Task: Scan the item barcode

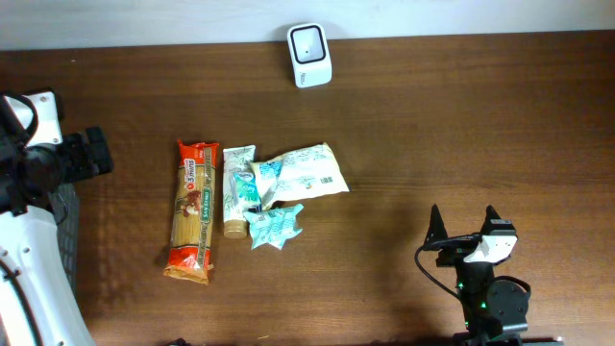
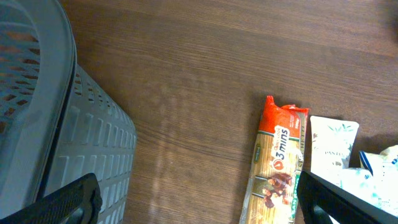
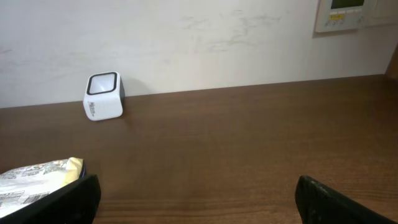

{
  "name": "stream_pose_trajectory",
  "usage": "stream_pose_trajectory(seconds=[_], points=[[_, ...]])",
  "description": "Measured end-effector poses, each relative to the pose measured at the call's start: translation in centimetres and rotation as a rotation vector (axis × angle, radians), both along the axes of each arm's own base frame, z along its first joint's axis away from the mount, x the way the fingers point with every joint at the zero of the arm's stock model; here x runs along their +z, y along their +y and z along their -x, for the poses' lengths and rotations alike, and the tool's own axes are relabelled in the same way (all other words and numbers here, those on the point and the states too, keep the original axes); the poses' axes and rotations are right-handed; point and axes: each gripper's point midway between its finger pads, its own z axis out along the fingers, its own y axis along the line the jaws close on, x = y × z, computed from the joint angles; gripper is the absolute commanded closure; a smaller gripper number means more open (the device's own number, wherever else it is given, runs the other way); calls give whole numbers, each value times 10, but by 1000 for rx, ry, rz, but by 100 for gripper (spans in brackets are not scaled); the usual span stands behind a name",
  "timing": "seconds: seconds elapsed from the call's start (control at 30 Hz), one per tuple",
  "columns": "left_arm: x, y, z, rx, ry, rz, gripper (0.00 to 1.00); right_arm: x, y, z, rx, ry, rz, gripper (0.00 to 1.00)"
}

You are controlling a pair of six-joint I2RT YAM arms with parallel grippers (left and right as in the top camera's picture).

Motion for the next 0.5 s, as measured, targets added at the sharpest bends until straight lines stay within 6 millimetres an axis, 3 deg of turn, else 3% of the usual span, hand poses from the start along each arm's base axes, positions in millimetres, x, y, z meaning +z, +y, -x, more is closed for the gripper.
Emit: stream_pose_trajectory(seconds=[0.23, 0.47, 0.5], points=[[0, 0, 0, 0, 0, 0, 1, 1, 0, 0, 2, -3, 0, 1], [0, 0, 0, 0, 0, 0, 1, 30, 36, 4, 212, -69, -10, 1], [0, 0, 0, 0, 0, 0, 1, 47, 42, 8, 250, -64, -3, 1]])
